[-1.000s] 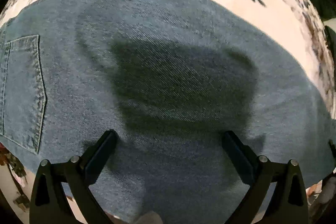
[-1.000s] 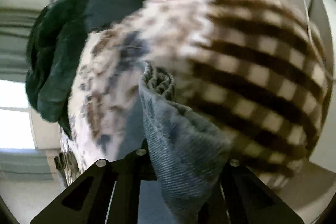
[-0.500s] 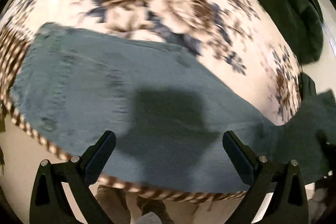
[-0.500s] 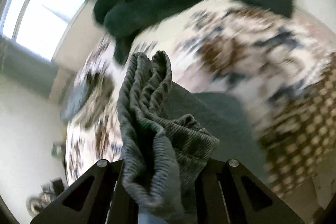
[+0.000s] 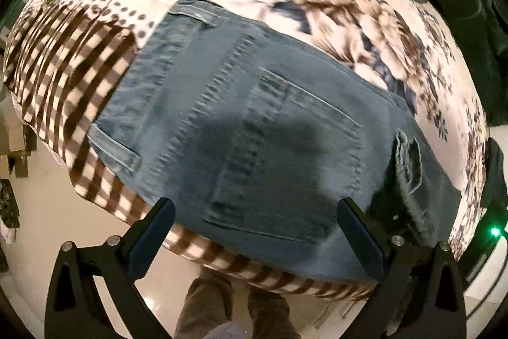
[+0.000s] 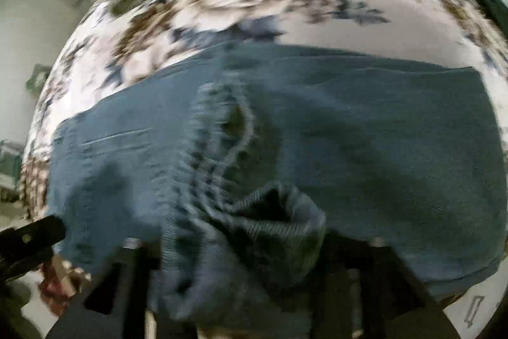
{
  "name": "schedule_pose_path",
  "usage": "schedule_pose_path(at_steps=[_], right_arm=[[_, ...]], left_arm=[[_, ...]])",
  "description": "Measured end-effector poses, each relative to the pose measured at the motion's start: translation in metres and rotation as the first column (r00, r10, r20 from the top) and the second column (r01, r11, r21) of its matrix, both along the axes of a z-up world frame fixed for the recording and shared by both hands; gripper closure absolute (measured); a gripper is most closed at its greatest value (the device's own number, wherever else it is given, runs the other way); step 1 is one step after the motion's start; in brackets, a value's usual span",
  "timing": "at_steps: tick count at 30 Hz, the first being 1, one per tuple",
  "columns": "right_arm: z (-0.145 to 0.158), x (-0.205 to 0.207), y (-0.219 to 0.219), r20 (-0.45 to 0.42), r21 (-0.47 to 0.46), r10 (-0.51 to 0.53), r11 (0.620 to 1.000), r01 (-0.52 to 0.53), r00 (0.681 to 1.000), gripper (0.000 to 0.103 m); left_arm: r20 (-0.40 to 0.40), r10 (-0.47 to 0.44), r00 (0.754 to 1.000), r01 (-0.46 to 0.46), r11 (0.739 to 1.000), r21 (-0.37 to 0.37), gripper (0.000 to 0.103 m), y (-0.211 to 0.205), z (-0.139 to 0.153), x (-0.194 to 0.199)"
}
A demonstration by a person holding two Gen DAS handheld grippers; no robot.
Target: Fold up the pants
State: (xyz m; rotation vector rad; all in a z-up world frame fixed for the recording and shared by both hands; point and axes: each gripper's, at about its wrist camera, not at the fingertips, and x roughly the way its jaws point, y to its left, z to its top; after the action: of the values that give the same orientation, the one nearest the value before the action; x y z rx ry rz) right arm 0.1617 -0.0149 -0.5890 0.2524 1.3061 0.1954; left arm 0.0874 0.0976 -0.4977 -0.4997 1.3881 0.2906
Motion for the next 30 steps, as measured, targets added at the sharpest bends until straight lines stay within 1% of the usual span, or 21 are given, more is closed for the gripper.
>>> schedule_pose_path(at_steps=[1,2,3,4,5,6,8,10,12,14,15,17,18,19,20,21,23,26,28,29,30], right_arm=[[0.003,-0.002,0.005,-0.017,0.057,0.03,0.998,-0.029,0.999,0.042],[0.006,-0.003,0.008,-0.035,0.113,0.062,0.992,-0.058,0.997,0.042],[0.008,-0.004,0.009,-0.074,0.226,0.109,0.97,-0.089,0.991,0.042],[0.009,-0.006,0.006,-0.103,0.294,0.121,0.952,-0.086,0.987,0.042],[0.014,-0.009,-0.003,-0.124,0.328,0.099,0.943,-0.054,0.987,0.042],[0.021,-0.013,-0.018,-0.129,0.333,0.059,0.943,-0.013,0.99,0.042],[0.032,-0.017,-0.054,-0.131,0.293,-0.04,0.953,0.077,0.991,0.042],[0.037,-0.02,-0.099,-0.135,0.186,-0.163,0.965,0.186,0.977,0.042],[0.036,-0.026,-0.142,-0.136,0.101,-0.277,0.951,0.292,0.951,0.042],[0.022,-0.028,-0.177,-0.156,-0.005,-0.332,0.942,0.335,0.93,0.043],[0.015,-0.026,-0.184,-0.177,-0.035,-0.333,0.943,0.332,0.926,0.044],[-0.008,-0.029,-0.198,-0.256,-0.092,-0.309,0.951,0.295,0.916,0.056],[-0.014,-0.032,-0.201,-0.284,-0.105,-0.292,0.956,0.273,0.913,0.057],[-0.021,-0.037,-0.205,-0.302,-0.119,-0.263,0.964,0.237,0.916,0.06],[-0.023,-0.04,-0.204,-0.297,-0.127,-0.239,0.969,0.209,0.924,0.063],[-0.024,-0.043,-0.205,-0.289,-0.146,-0.207,0.974,0.171,0.934,0.066],[-0.026,-0.049,-0.209,-0.293,-0.174,-0.169,0.977,0.122,0.941,0.066],[-0.031,-0.055,-0.22,-0.301,-0.147,-0.174,0.98,0.134,0.938,0.066],[-0.029,-0.057,-0.223,-0.318,-0.146,-0.184,0.979,0.144,0.93,0.066],[-0.028,-0.054,-0.226,-0.323,-0.149,-0.194,0.977,0.152,0.926,0.063],[-0.027,-0.038,-0.222,-0.313,-0.146,-0.198,0.976,0.159,0.929,0.063]], left_arm=[[0.002,0.001,1.0,-0.001,1.0,-0.003,0.0,0.004,0.001,0.0],[0.006,-0.001,1.0,0.001,1.0,-0.007,0.0,0.008,0.002,0.001],[0.011,-0.005,1.0,0.005,1.0,-0.012,0.0,0.01,0.002,0.003],[0.016,-0.011,1.0,0.011,1.0,-0.018,0.0,0.011,0.004,0.006],[0.026,-0.022,0.999,0.023,0.999,-0.026,0.0,0.01,0.006,0.01],[0.034,-0.035,0.999,0.036,0.999,-0.033,0.0,0.007,0.007,0.015],[0.06,-0.079,0.995,0.082,0.995,-0.048,0.0,-0.006,0.009,0.029],[0.094,-0.138,0.986,0.145,0.987,-0.07,0.0,-0.03,0.01,0.046],[0.125,-0.201,0.971,0.213,0.973,-0.091,0.0,-0.059,0.007,0.062],[0.136,-0.264,0.955,0.278,0.955,-0.099,0.0,-0.089,0.0,0.073],[0.133,-0.293,0.947,0.307,0.946,-0.101,0.0,-0.103,-0.007,0.077],[0.099,-0.352,0.931,0.361,0.928,-0.095,0.0,-0.132,-0.026,0.08],[0.072,-0.373,0.925,0.378,0.921,-0.09,0.0,-0.141,-0.036,0.079],[0.033,-0.394,0.918,0.395,0.915,-0.081,0.0,-0.149,-0.047,0.076],[-0.013,-0.41,0.912,0.409,0.91,-0.063,0.0,-0.153,-0.058,0.07],[-0.036,-0.418,0.908,0.417,0.908,-0.037,0.0,-0.155,-0.064,0.065],[-0.056,-0.445,0.894,0.446,0.895,0.012,0.0,-0.155,-0.069,0.051],[-0.075,-0.462,0.883,0.466,0.884,0.042,0.0,-0.152,-0.069,0.036],[-0.09,-0.458,0.884,0.462,0.886,0.039,0.0,-0.15,-0.067,0.034],[-0.097,-0.448,0.889,0.453,0.891,0.034,0.0,-0.15,-0.066,0.035],[-0.103,-0.431,0.896,0.436,0.899,0.03,0.0,-0.149,-0.064,0.038]])
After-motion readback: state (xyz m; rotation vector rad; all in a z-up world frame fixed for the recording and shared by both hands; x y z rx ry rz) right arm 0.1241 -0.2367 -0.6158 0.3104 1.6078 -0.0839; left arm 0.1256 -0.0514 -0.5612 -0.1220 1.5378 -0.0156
